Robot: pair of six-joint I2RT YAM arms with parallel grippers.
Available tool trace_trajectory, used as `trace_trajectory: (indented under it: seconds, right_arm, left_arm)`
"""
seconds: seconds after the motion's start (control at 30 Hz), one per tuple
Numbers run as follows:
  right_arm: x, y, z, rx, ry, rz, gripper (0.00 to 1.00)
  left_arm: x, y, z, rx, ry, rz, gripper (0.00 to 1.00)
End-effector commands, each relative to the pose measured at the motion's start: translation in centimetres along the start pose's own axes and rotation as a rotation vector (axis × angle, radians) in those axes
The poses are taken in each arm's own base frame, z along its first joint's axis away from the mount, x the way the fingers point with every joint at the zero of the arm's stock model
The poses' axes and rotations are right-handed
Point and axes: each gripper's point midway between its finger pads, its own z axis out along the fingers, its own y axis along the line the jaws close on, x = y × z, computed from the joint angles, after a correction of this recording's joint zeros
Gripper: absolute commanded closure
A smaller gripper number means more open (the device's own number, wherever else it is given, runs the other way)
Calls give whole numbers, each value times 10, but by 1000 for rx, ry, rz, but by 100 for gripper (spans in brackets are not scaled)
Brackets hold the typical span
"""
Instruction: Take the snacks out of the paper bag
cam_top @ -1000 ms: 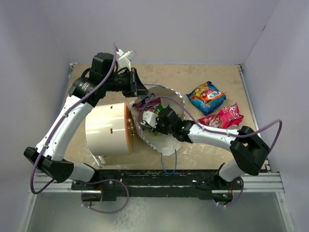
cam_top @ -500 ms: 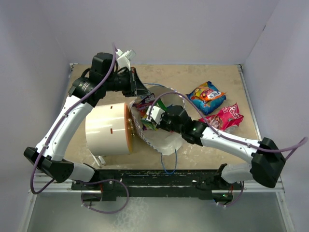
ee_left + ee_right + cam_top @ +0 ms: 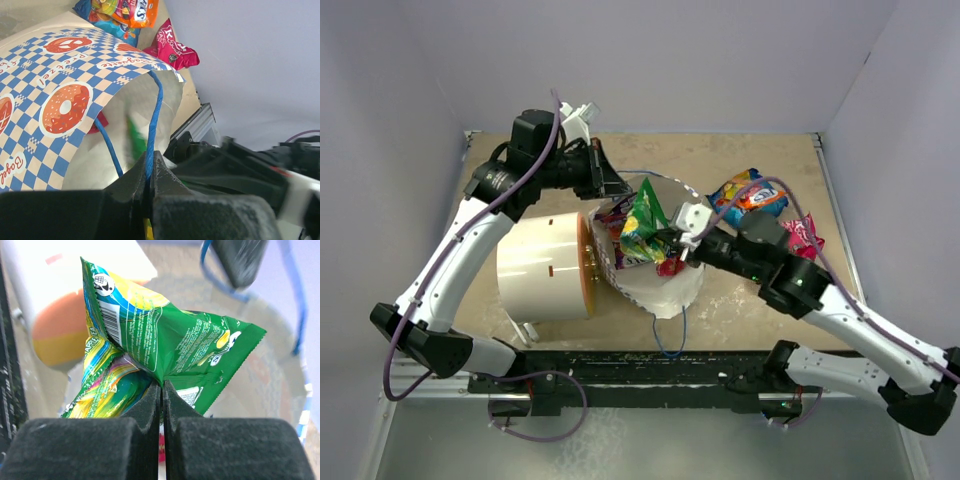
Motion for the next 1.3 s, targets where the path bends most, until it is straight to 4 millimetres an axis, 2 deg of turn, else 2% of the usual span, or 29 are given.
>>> trace_trajectory:
  seconds: [0.0,0.1,0.2,0.27,0.37,0.43,0.47,0.53,0.7,1.0,1.13,1.27]
  right_arm:
    - [-88,-27,-39,87,-201,61,100]
    - [-101,-55,-63,217,-162,61,100]
    - [-97,-84,-88,378,-82,40,100]
    - [-95,-111,-105,546,-52,51,100]
    - [-70,-159,-144,958,69,162,100]
    - [-47,-172,-161,1153,172,199,100]
    - [-37,-174,-171,1241,212,231,100]
    - [-16,-173,-176,1317,252,303,100]
    - [68,-172,-198,1491,457,542,100]
    - [179,-156,-200,1635,709,805,100]
    - [213,-156,-203,1673,784,900,100]
    - [235,-162,-205,1682,811,898,100]
  left_arm:
    - [-10,-6,-6,19,-57,20,100]
    - [-11,-5,-3,13,-46,24,100]
    - [-15,-5,-2,13,-69,17,100]
    - [-15,-6,-2,22,-80,12,100]
    - [-14,-5,-2,26,-83,12,100]
    - [-14,-5,-3,23,-81,18,100]
    - [-14,-5,-2,24,-80,21,100]
    - [-14,-5,-1,28,-75,26,100]
    - [-16,-10,6,60,-46,34,100]
    - [-16,-19,3,97,-40,38,100]
    - [-16,-22,-2,103,-47,42,100]
    - [-14,-23,-5,105,-48,34,100]
